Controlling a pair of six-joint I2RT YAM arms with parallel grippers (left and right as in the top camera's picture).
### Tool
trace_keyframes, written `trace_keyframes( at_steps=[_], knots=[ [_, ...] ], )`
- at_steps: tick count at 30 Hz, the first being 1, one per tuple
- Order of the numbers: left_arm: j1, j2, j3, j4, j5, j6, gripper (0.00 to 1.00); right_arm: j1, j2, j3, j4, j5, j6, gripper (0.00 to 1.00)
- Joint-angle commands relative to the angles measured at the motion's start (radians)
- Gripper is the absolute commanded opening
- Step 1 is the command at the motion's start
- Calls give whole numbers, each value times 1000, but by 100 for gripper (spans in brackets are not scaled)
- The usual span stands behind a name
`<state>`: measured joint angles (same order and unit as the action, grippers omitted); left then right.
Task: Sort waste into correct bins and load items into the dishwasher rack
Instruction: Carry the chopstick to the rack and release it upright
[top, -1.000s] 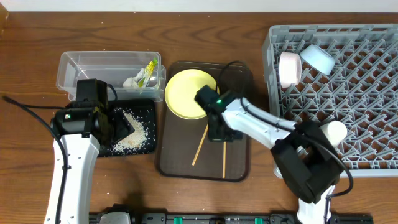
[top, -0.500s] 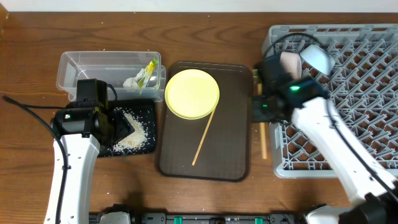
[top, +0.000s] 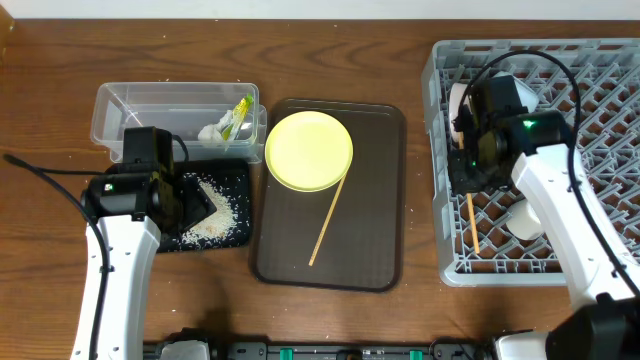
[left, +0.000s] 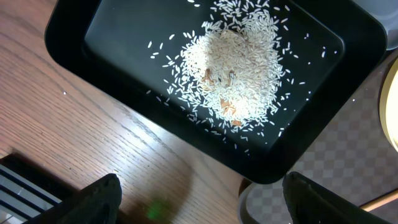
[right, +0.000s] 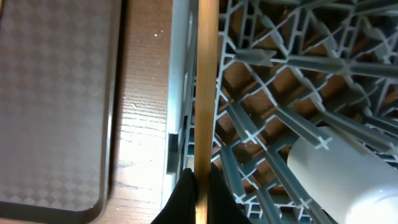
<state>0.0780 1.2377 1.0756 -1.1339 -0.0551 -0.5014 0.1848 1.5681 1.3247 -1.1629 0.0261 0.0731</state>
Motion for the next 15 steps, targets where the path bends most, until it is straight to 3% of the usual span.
trace_keyframes(
  at_steps=[1, 6, 12, 15],
  knots=[
    [5, -3, 6, -5, -5, -13, 86, -8, 47, 2, 8, 9, -37, 1],
    [5, -3, 6, -6, -5, -13, 86, -8, 103, 2, 39, 19, -33, 7],
    [5, -3, 6, -6, -5, -13, 86, -8, 101, 3, 62, 19, -28, 26],
    [5, -3, 6, -6, -5, -13, 86, -8, 75, 3, 71, 19, -16, 27]
  ],
)
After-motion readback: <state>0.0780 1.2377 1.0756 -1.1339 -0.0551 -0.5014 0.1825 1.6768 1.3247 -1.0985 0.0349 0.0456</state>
